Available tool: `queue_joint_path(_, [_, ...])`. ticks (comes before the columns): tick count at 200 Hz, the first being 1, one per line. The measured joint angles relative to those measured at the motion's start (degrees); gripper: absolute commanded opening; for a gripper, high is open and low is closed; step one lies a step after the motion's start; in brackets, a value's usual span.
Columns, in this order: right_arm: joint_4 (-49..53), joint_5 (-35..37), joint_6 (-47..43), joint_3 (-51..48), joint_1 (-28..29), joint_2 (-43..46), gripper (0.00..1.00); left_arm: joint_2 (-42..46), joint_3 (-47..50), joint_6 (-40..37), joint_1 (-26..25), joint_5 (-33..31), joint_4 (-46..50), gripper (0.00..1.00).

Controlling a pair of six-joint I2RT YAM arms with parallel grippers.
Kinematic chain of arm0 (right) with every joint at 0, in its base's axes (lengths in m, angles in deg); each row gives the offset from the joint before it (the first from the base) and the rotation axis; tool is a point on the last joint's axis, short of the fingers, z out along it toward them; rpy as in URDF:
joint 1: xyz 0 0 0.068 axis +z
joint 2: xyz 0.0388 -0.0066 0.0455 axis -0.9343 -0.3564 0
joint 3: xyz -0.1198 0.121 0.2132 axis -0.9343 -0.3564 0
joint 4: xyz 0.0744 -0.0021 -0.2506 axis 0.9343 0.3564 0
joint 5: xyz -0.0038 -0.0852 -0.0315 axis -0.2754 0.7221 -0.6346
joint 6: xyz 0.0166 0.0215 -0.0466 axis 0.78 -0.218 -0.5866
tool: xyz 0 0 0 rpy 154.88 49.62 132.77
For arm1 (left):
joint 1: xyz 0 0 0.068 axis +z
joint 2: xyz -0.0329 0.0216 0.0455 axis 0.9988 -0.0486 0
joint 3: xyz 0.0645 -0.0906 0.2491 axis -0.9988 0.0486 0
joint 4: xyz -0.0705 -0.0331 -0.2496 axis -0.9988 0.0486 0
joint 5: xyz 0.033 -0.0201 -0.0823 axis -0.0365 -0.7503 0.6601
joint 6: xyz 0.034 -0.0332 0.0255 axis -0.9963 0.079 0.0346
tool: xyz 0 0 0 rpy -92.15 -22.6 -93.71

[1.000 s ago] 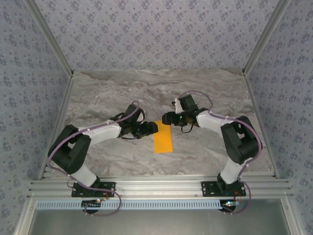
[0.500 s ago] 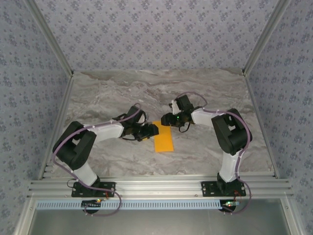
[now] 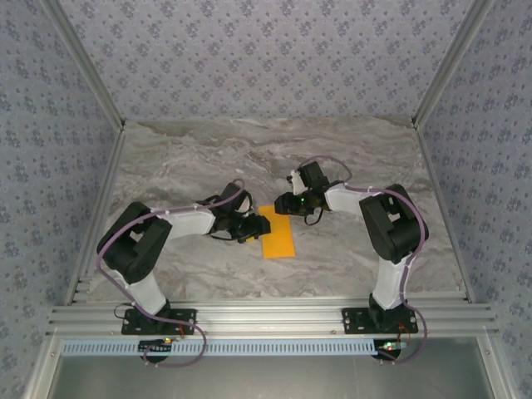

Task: Fold a paper plane with a square sheet of paper (fold left side to right side)
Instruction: Third fold the triangle at the center of the table.

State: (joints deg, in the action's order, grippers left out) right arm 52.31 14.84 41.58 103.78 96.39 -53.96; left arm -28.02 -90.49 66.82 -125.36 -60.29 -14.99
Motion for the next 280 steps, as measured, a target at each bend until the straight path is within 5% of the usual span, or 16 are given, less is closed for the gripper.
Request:
queue_joint_path(170, [-0.09, 0.02, -0.2, -0.02, 0.04, 0.02, 0.51, -0.24, -0.26, 0.5, -0.66, -0.09, 0.24, 0.13])
queue_joint_path(201, [-1.03, 0.33, -0.74, -1.38, 0.15, 1.42, 0.62, 0.33, -0.22, 1.03, -0.66, -0.5, 0.17, 0.04])
queue_joint_path(229, [-1.99, 2.8, -2.75, -6.47, 0.26, 7.96, 0.75, 1.36, 0.79, 2.58, -0.66, -0.68, -0.94, 0.01])
queue_joint_path(280, [-6.54, 10.49, -8.68, -21.4, 3.41, 30.97, 0.83, 1.9, 2.45, 6.54, -0.66, -0.57, -2.97, 0.0])
